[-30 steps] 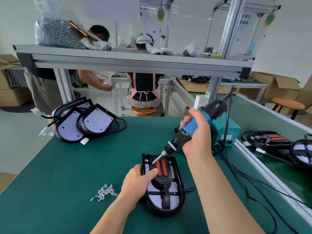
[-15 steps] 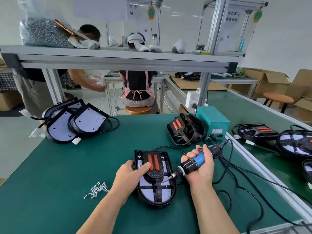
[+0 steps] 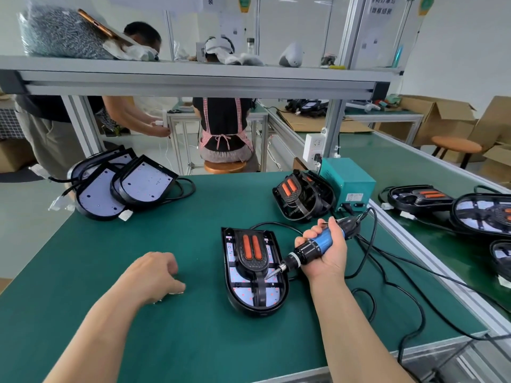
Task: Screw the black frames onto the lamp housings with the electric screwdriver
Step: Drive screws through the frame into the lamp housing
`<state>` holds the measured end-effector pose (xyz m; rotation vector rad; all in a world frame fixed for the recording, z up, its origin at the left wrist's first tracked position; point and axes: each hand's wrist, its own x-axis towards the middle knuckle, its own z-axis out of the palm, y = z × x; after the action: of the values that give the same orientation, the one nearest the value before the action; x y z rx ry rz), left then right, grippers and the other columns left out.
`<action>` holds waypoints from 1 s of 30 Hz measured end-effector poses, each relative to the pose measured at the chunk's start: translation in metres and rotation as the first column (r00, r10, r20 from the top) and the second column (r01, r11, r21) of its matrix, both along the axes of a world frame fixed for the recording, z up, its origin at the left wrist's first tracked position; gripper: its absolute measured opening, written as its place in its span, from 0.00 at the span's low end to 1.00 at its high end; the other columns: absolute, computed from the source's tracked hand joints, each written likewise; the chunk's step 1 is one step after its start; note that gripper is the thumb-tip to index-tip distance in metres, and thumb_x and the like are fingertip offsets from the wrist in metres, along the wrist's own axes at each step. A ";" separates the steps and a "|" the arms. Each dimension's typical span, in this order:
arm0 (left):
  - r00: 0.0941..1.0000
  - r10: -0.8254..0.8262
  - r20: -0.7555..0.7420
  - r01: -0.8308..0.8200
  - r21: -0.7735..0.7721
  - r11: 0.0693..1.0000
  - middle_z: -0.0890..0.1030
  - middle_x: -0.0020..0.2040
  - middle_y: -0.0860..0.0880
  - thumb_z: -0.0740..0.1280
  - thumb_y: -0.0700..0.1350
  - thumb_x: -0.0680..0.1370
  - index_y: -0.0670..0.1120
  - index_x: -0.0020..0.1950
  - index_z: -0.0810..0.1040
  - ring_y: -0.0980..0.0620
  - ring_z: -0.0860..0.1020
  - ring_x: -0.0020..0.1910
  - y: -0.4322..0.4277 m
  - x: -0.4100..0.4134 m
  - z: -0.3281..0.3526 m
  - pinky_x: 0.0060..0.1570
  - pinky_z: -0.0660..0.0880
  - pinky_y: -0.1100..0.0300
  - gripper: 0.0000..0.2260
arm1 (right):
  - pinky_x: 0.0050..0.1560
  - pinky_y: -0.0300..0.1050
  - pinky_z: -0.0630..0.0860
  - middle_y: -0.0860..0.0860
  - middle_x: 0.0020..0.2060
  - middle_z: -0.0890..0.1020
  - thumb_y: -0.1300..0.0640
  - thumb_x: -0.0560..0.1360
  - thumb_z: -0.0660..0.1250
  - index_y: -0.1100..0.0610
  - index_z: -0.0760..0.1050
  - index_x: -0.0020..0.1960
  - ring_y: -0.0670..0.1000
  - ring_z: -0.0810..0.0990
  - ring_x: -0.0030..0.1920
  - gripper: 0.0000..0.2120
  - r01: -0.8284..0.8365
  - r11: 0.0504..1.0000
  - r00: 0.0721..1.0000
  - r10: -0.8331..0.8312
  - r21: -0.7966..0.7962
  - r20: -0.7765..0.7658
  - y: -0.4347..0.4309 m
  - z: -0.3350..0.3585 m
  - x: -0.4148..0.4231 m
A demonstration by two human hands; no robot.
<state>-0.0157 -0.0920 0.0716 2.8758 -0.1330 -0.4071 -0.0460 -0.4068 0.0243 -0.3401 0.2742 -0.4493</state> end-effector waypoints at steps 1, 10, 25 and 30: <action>1.000 -0.011 0.013 0.011 0.006 1.000 0.77 0.48 0.52 0.74 0.50 0.73 0.51 0.52 0.75 0.53 0.76 0.40 -0.001 -0.001 -0.002 0.36 0.70 0.61 0.12 | 0.36 0.41 0.64 0.46 0.32 0.72 0.50 0.79 0.66 0.54 0.73 0.43 0.45 0.71 0.28 0.09 0.001 1.000 1.000 -0.001 -0.002 -0.001 0.000 0.000 0.000; 0.991 0.029 0.130 -0.013 -0.123 0.992 0.81 0.45 0.51 0.68 0.37 0.74 0.50 0.40 0.77 0.49 0.78 0.43 -0.006 0.001 -0.014 0.37 0.72 0.60 0.08 | 0.37 0.40 0.63 0.45 0.32 0.72 0.50 0.79 0.67 0.54 0.73 0.43 0.45 0.71 0.28 0.10 -0.006 1.000 1.000 0.006 -0.004 -0.002 -0.001 -0.001 0.000; 0.962 0.089 0.258 -0.029 -0.225 0.974 0.80 0.50 0.50 0.59 0.32 0.75 0.48 0.52 0.82 0.45 0.78 0.48 -0.010 0.000 -0.019 0.43 0.75 0.57 0.17 | 0.35 0.39 0.65 0.44 0.32 0.72 0.49 0.79 0.67 0.53 0.73 0.43 0.44 0.71 0.28 0.10 -0.013 1.000 1.000 0.013 0.010 -0.011 -0.001 0.000 0.001; 0.938 0.146 0.314 -0.033 -0.339 0.940 0.82 0.49 0.48 0.60 0.33 0.77 0.47 0.54 0.83 0.45 0.78 0.47 -0.015 -0.003 -0.022 0.42 0.73 0.57 0.15 | 0.31 0.38 0.68 0.44 0.33 0.74 0.50 0.77 0.69 0.54 0.74 0.44 0.44 0.74 0.28 0.09 0.013 0.996 0.999 -0.010 0.087 -0.031 0.001 0.008 0.002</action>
<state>-0.0185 -0.1068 0.0496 2.5776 -0.1121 0.1204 -0.0437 -0.4058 0.0324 -0.2605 0.3243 -0.4422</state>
